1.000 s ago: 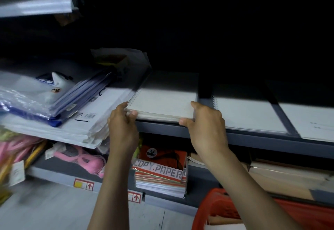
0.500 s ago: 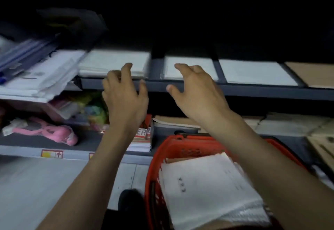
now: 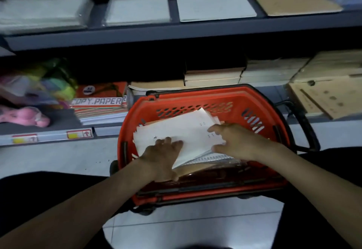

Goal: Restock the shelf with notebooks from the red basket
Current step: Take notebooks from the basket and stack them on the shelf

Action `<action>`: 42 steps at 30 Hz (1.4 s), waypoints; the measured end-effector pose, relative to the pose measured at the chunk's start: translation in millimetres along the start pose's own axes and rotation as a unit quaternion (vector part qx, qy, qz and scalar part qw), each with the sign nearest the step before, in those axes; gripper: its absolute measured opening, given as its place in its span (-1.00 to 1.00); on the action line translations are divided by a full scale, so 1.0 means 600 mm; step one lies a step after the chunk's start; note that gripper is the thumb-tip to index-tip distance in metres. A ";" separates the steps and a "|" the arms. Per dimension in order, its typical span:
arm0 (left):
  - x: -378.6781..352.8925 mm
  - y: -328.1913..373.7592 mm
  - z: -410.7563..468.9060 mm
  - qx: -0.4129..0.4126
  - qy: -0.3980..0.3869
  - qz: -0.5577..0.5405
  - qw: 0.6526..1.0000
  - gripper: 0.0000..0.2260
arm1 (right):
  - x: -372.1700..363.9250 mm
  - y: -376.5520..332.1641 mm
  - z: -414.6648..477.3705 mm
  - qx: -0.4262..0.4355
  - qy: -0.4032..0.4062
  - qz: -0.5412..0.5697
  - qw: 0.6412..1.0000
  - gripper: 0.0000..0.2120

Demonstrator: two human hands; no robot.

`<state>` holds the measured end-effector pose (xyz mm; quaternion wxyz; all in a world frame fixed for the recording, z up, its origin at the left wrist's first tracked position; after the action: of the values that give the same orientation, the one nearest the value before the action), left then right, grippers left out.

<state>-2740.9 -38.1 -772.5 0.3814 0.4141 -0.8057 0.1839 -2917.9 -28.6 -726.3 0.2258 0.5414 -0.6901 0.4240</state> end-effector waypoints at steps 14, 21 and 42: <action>0.130 -0.056 0.015 -0.070 0.187 -0.141 0.970 -0.83 | 0.012 -0.040 0.040 0.095 0.078 -0.118 0.985 -0.71; 0.138 -0.132 -0.015 0.172 0.429 -0.351 0.814 -0.32 | 0.026 -0.047 0.034 0.044 0.152 -0.001 0.987 -0.76; 0.175 -0.056 -0.084 -0.077 0.206 -0.681 0.699 -0.67 | 0.034 0.028 0.038 -0.035 0.033 0.494 0.868 -0.61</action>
<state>-2728.9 -82.3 -660.3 0.5894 0.7708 -0.2164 -0.1079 -2936.6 -57.9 -728.9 0.0282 0.1069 -0.8737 0.4738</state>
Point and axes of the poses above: each hand's wrist, its own z-axis towards the middle knuckle, its own x-axis out of the back of the hand, y = z × x, the point moved 8 cm from there along z, towards the middle knuckle, and after that the axes turned 2 degrees about z, right-handed, at the moved point
